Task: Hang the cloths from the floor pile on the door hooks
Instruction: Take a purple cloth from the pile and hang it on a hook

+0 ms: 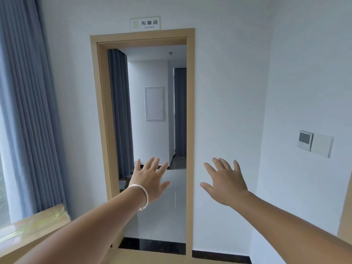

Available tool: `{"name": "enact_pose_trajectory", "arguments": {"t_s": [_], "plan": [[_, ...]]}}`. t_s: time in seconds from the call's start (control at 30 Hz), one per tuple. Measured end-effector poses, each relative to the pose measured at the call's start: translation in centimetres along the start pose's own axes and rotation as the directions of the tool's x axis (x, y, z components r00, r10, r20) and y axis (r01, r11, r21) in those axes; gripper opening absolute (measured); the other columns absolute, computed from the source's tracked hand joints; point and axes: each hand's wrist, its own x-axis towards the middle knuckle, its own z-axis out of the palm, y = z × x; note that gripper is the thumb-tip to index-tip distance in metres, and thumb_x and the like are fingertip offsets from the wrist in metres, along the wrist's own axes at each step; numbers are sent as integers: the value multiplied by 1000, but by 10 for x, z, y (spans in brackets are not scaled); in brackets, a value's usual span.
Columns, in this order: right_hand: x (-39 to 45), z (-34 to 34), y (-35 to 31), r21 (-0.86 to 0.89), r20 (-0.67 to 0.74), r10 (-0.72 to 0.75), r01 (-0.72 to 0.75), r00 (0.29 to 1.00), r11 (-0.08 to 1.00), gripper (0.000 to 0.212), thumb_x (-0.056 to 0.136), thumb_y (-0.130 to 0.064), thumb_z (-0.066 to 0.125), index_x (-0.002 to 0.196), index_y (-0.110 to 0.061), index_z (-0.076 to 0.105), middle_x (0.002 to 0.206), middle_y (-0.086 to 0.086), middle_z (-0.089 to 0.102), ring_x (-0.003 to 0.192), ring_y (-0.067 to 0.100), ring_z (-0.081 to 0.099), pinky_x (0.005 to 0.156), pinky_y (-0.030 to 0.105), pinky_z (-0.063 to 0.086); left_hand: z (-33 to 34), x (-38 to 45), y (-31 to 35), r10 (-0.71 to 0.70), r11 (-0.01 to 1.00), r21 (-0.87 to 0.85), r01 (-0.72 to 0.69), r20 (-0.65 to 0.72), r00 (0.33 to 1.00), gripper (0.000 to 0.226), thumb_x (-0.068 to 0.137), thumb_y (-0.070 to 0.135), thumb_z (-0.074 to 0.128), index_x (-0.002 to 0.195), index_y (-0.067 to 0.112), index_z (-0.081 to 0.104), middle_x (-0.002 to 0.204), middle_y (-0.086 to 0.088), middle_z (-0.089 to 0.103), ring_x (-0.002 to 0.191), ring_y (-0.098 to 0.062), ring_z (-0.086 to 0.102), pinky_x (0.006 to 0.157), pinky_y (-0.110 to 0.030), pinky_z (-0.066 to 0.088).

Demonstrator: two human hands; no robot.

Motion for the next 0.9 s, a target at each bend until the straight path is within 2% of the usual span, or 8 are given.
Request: {"name": "enact_pose_trajectory", "arguments": {"t_s": [0.23, 0.5, 0.7, 0.9], "plan": [[117, 48, 8, -48, -22, -16, 15, 1000, 999, 68, 94, -64, 27, 151, -29, 17, 159, 5, 16, 147, 23, 11, 114, 57, 6, 58, 108, -30, -16, 1000, -26, 16, -13, 1000, 67, 95, 61, 20, 151, 32, -3, 161, -2, 3, 148, -23, -3, 115, -56, -2], [262, 97, -22, -28, -63, -107, 106, 992, 994, 66, 93, -62, 30, 150, -29, 20, 157, 4, 19, 145, 22, 14, 114, 56, 6, 116, 210, -113, -110, 994, -21, 109, -62, 992, 67, 94, 63, 19, 151, 33, -2, 161, -1, 4, 147, -23, -2, 115, -56, -1], [342, 138, -82, 57, -90, -216, 221, 972, 974, 68, 92, -63, 32, 150, -30, 20, 158, 3, 18, 146, 22, 12, 116, 56, 5, 164, 220, -178, -242, 970, 37, 242, -14, 970, 69, 92, 67, 19, 150, 35, 1, 160, 0, 9, 147, -24, 1, 114, -56, -1], [411, 164, -182, 141, -146, -411, 431, 900, 891, 68, 92, -64, 31, 150, -30, 20, 157, 5, 21, 145, 22, 15, 115, 57, 8, 199, 190, -257, -418, 900, 158, 406, 54, 907, 70, 90, 69, 15, 150, 36, 0, 160, 0, 8, 147, -27, 1, 114, -57, -2]]}}
